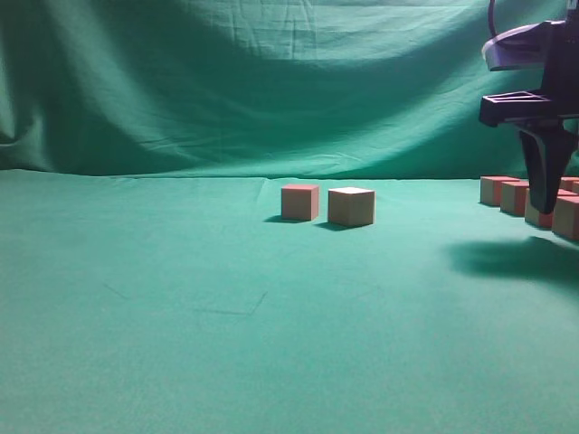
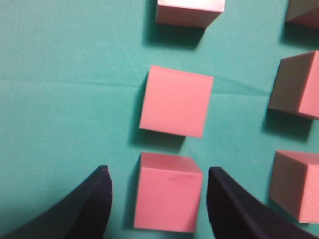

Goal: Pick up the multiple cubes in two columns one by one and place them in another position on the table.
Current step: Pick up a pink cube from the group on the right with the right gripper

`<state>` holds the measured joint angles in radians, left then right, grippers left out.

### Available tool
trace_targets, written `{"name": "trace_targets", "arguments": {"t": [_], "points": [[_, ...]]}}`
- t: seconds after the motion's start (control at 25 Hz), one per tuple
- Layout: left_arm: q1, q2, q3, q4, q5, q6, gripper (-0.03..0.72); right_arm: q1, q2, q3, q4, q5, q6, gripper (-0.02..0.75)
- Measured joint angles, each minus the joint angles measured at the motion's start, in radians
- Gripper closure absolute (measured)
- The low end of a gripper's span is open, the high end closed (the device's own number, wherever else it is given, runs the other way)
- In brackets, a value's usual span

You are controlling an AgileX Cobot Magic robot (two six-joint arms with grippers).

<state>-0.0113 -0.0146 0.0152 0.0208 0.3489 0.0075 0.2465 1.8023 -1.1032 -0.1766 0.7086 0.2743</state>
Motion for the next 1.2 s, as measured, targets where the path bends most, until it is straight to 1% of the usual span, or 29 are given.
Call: {"name": "trace_targets", "arguments": {"t": [0.36,0.4,0.52,0.76,0.88,1.0,1.12,1.16,1.2], "points": [[0.0,0.0,0.0,0.0,0.0,0.0,0.688,0.0,0.022,0.0,0.0,0.0,0.0,0.31],[0.0,0.0,0.0,0.0,0.0,0.0,0.688,0.0,0.022,0.0,0.0,0.0,0.0,0.37],[0.0,0.0,0.0,0.0,0.0,0.0,0.688,0.0,0.022,0.0,0.0,0.005,0.0,0.482],[0.0,0.0,0.0,0.0,0.0,0.0,0.688,0.0,0.022,0.0,0.002,0.03,0.0,0.475],[0.0,0.0,0.0,0.0,0.0,0.0,0.688,0.0,0.007,-0.016,0.041,0.113,-0.047,0.475],[0.0,0.0,0.0,0.0,0.0,0.0,0.688,0.014,-0.039,-0.071,0.119,0.233,-0.17,0.475],[0.0,0.0,0.0,0.0,0.0,0.0,0.688,0.069,-0.096,-0.16,0.203,0.349,-0.333,0.475],[0.0,0.0,0.0,0.0,0.0,0.0,0.688,0.069,-0.096,-0.16,0.203,0.349,-0.333,0.475],[0.0,0.0,0.0,0.0,0.0,0.0,0.688,0.095,-0.11,-0.206,0.225,0.385,-0.375,0.475]]}}
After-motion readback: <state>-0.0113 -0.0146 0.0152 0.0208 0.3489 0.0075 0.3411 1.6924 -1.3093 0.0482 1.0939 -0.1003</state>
